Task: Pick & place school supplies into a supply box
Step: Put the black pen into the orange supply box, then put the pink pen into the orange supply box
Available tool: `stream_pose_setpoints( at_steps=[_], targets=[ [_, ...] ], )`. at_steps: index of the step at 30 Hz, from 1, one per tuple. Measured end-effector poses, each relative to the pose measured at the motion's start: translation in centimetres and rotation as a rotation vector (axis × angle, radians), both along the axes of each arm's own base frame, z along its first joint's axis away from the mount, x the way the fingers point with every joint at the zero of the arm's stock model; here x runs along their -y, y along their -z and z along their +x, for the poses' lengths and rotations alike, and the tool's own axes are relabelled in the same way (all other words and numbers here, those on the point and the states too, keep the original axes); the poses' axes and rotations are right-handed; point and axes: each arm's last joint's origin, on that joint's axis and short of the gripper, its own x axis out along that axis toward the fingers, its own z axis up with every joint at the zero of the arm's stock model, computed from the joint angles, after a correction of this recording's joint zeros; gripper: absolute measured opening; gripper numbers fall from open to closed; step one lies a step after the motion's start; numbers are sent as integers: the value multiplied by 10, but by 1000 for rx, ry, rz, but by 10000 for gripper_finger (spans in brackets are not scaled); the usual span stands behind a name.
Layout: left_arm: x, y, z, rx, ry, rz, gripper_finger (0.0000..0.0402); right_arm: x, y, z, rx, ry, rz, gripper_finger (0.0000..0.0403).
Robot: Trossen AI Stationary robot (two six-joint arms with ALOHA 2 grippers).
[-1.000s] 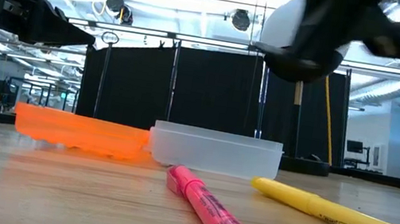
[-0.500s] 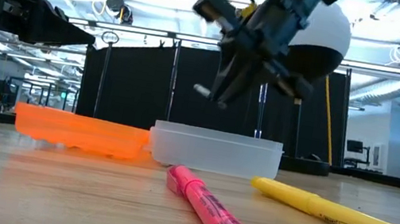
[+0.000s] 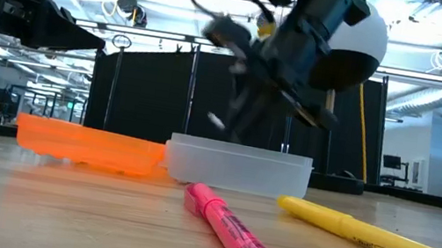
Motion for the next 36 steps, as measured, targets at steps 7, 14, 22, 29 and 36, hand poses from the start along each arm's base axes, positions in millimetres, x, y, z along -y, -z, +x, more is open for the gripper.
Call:
stream_pose_setpoints(
  at_steps=[7, 14, 22, 29, 36],
  targets=[
    [0, 0, 0, -1, 1, 11, 47, 6, 21, -4, 36, 20, 62, 23],
    [0, 0, 0, -2, 2, 15, 47, 10, 33, -12, 8, 47, 94, 23],
    [0, 0, 0, -1, 2, 15, 47, 12, 36, -12, 16, 52, 98, 66],
    [0, 0, 0, -1, 2, 15, 47, 11, 36, -12, 12, 48, 125, 98],
    [0, 0, 0, -1, 3, 15, 47, 11, 18, -14, 70, 18, 120, 101]
  ],
)
